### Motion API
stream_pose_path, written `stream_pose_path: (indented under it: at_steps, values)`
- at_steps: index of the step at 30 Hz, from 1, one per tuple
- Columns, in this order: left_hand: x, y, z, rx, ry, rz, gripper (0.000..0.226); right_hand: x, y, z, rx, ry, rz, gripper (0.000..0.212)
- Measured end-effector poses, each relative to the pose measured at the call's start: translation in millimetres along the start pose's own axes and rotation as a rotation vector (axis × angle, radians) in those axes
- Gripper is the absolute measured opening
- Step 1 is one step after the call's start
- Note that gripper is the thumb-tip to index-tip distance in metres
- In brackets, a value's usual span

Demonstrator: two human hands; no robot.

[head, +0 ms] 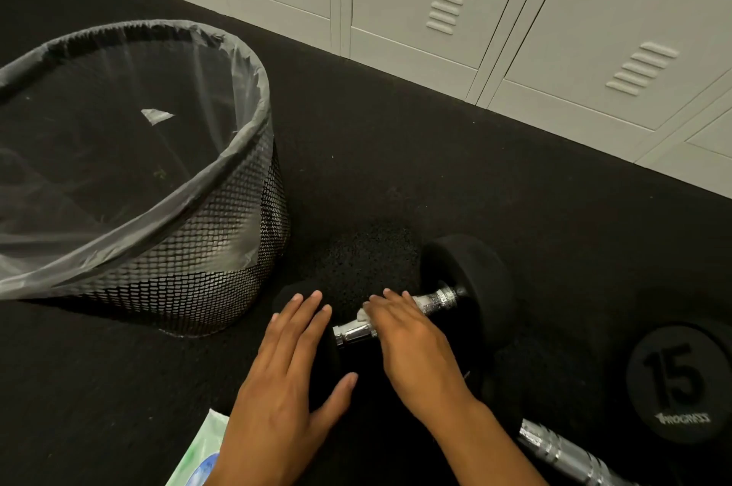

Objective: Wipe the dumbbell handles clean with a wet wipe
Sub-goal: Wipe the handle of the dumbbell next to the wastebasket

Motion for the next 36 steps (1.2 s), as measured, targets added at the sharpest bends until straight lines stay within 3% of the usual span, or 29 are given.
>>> stream_pose_path:
  at_steps: [6,8,11,15,20,24,27,30,33,36]
  values:
    - [-19,9,42,0.069,0.05,0.036,0.045,18,-12,7,-0.273,-0.027,-0.153,0.055]
    - [-24,24,53,0.023,0.032,-0.03,0.045,18,-16,13,-0.497,0.082,-0.14,0.064]
    - [-29,51,57,-0.193,0.011,-0.168,0.048,17,-26,26,-0.728,0.299,-0.009,0.06]
    - [-37,71,64,-0.431,-0.007,-0.395,0.051,24,-57,29,-0.494,0.293,0.299,0.043]
    - [-48,78,56,-0.33,-0.127,-0.22,0.028,23,-104,29,-0.204,0.078,0.543,0.034]
    - [-48,86,50,-0.318,-0.204,-0.199,0.053,7,-104,52,-0.121,0.199,0.487,0.032]
    - [-37,85,52,-0.396,-0.141,-0.123,0.04,4,-87,65,-0.145,0.284,0.356,0.036]
    - [-25,91,54,-0.409,-0.076,-0.146,0.046,7,-74,66,-0.056,0.223,0.295,0.044]
    - [-37,93,53,-0.396,-0.059,-0.128,0.036,6,-71,66,-0.008,0.18,0.321,0.051]
    - [-48,92,48,-0.332,-0.086,-0.098,0.056,6,-70,64,0.037,0.171,0.367,0.048]
Point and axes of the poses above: each hand's wrist, its own x-axis away from the middle knuckle, its own y-axis out of the palm, z = x × y, the point moved 6 cm from there along -x, towards the middle knuckle, and after that the axes turned 4 degrees about z, right-handed, at the moved point
